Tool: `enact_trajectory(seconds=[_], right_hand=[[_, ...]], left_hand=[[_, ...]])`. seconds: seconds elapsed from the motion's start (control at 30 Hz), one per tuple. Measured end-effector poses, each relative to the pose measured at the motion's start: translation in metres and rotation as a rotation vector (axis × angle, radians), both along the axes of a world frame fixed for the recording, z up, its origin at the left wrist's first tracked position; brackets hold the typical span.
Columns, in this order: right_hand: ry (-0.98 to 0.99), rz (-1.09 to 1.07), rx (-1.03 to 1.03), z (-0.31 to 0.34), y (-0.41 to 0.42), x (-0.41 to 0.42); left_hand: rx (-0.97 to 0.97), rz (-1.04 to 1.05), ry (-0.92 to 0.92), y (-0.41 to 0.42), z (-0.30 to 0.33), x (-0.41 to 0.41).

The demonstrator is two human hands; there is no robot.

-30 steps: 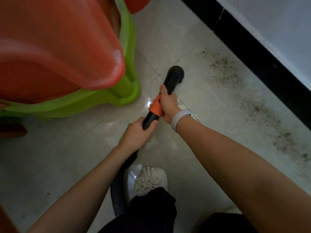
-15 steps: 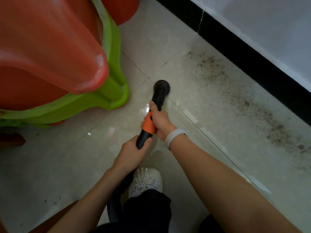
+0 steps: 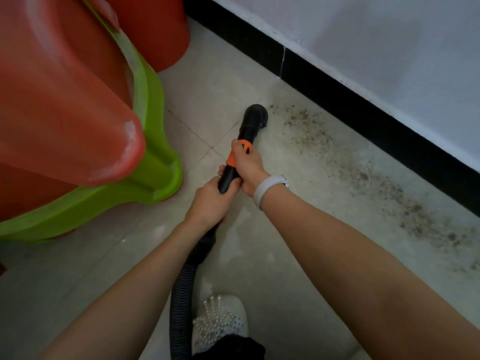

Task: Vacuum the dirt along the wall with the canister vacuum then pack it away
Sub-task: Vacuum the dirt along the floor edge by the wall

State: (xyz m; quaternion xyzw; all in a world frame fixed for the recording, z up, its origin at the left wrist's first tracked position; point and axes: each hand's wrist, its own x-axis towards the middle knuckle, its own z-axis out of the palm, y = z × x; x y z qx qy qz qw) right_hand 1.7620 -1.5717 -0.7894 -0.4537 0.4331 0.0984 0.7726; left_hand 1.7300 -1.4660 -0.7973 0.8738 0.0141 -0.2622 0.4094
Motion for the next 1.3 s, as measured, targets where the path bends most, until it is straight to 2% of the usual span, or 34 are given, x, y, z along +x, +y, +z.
enact_trajectory(seconds=[0.1,0.3,0.47,0.7,0.8,1.1,1.3], right_hand=[[-0.002,0.012,-0.041,0.000,-0.010,0.015],[0.010,0.005,-0.067,0.009,-0.046,0.042],[0.040,-0.005,-0.119,0.016,-0.081,0.050],[0.069,0.008,-0.116,0.011,-0.093,0.037],[0.070,-0.040,-0.109,0.005,-0.098,0.023],[0.068,-0.209,0.008,0.001,-0.108,-0.019],[0.104,-0.255,0.015,0.004,-0.118,-0.044]], left_hand=[[-0.012,-0.016,0.016,-0.002,-0.006,0.003],[-0.001,-0.200,0.067,-0.005,-0.007,0.026],[0.146,-0.346,0.012,-0.034,-0.009,0.028],[0.168,-0.355,-0.070,-0.044,-0.007,0.014],[0.133,-0.337,-0.068,-0.046,-0.011,-0.002],[0.140,-0.460,-0.098,-0.042,-0.013,-0.012],[0.113,-0.506,-0.100,-0.052,-0.010,-0.030]])
